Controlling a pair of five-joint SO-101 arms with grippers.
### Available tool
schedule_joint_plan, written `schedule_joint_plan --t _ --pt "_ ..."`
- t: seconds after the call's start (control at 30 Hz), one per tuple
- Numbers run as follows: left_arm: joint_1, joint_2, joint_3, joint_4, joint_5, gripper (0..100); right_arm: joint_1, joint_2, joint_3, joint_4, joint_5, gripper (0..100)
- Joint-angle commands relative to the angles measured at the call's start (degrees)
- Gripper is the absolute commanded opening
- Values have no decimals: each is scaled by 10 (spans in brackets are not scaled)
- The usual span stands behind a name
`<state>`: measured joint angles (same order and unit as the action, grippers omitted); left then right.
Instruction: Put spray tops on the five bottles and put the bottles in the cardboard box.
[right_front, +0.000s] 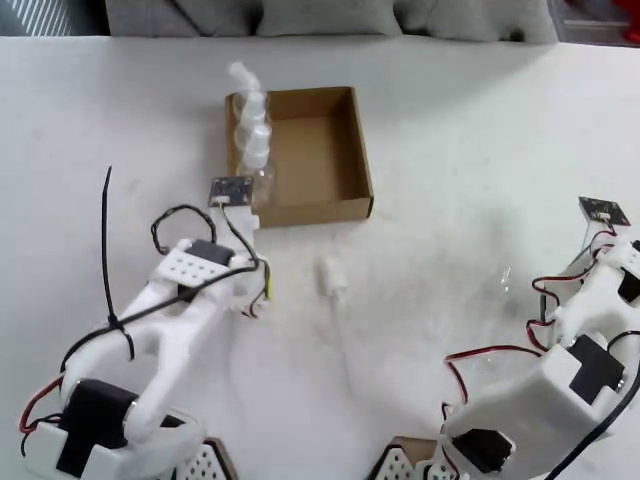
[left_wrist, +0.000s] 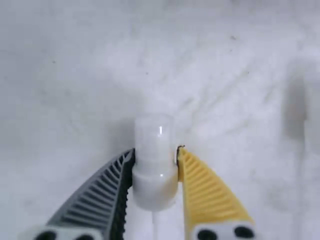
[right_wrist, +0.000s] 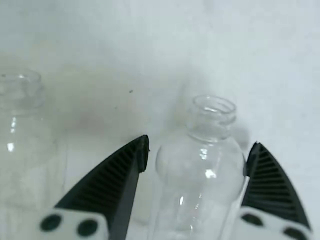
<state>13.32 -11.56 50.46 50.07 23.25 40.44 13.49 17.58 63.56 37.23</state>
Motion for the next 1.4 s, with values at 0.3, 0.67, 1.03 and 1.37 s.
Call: schedule_joint_plan --t 0.3,0.67,1.03,1.37 --pt "3 -28 -3 10 -5 21 -7 -15 -37 15 -4 46" --pt "3 -28 -3 8 -5 21 -26 -22 -262 238 -91 42" --pt "3 -28 -3 8 -5 21 -88 -106 -204 322 -128 40" --pt "3 -28 -3 9 -5 21 -145 -338 20 102 -147 41"
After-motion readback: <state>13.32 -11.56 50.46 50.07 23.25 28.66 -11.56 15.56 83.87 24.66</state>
